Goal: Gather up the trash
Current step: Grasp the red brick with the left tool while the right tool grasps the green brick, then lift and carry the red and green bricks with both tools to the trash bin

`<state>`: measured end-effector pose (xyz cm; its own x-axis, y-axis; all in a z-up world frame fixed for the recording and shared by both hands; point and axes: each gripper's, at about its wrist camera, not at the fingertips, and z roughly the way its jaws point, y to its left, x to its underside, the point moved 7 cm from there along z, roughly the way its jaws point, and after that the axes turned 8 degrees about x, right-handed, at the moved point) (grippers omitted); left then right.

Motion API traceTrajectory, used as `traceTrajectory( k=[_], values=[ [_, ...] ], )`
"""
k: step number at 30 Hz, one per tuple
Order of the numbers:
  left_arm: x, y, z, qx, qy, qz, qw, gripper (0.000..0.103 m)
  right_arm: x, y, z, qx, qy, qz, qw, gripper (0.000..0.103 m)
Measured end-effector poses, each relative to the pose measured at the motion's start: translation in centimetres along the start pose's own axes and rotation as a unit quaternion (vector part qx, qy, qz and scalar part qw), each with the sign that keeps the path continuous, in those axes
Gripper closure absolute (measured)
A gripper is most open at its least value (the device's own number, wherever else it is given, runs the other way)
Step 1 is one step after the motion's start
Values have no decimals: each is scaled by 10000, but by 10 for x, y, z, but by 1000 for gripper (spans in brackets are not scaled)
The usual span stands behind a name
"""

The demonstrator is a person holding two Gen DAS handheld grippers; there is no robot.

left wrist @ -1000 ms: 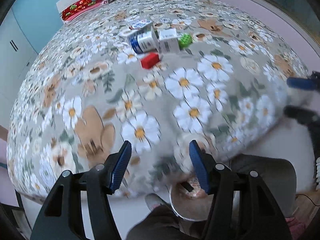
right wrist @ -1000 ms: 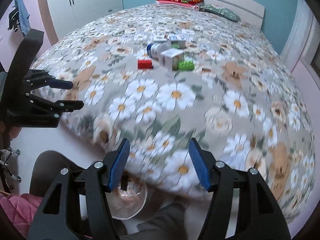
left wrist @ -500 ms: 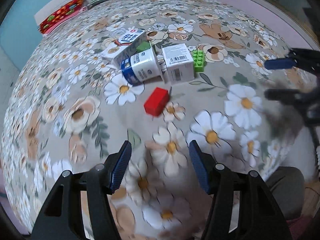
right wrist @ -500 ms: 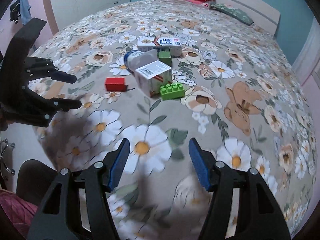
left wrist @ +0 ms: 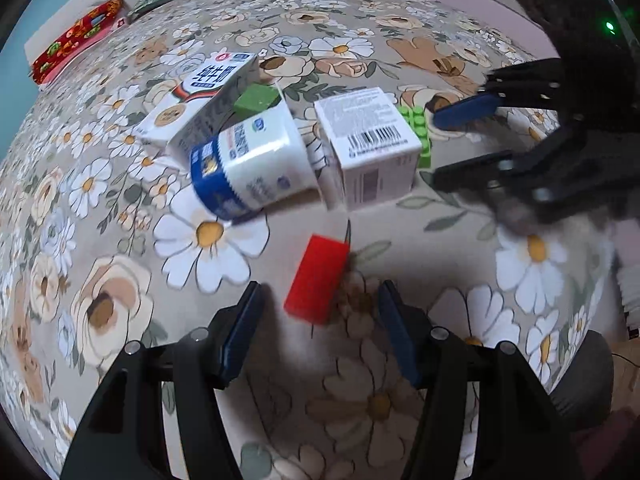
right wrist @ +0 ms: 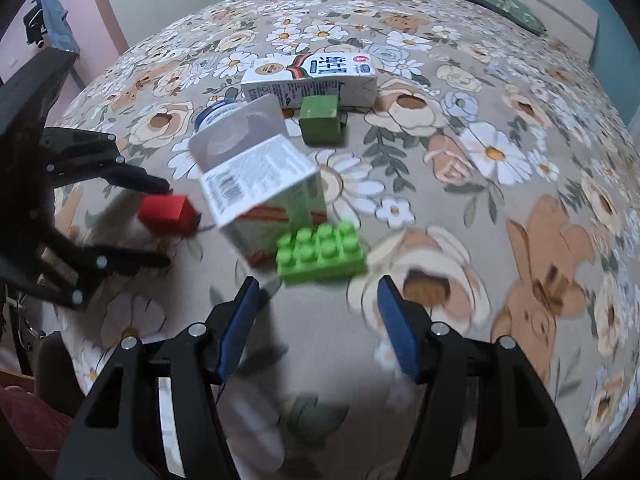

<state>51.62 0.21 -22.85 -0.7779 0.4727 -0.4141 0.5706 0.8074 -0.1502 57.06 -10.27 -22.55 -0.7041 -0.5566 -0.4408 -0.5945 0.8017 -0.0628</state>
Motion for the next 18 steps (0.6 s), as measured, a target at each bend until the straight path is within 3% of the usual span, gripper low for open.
traceTrajectory(
  k=[2, 4, 7, 9, 10, 13, 18],
  values=[
    [-2, 0, 3, 22, -3, 25, 10000, 41, -8, 1, 5, 4, -30, -139, 9999, 41],
    [-4, -3, 5, 63, -7, 58, 10000, 49, -11, 1, 8, 4, -20, -189, 9998, 41],
    [-6, -6, 8, 94, 12, 70, 9999, 62, -16, 5, 15, -14, 28, -296, 9996, 41],
    [-7, -7, 9, 117, 36, 34, 9999, 77, -15, 7, 16, 39, 11, -370, 9993, 41],
    [-7, -8, 10, 113, 48, -3, 9999, 81, -14, 9, 16, 37, -14, -410, 9992, 46],
    [-6, -9, 9, 8, 13, -61, 10000, 81, -10, 11, 13, -8, -42, -375, 9993, 58],
    [-3, -13, 3, -118, -11, -186, 9998, 81, -2, 10, 1, 57, -97, -223, 9997, 58]
  ],
)
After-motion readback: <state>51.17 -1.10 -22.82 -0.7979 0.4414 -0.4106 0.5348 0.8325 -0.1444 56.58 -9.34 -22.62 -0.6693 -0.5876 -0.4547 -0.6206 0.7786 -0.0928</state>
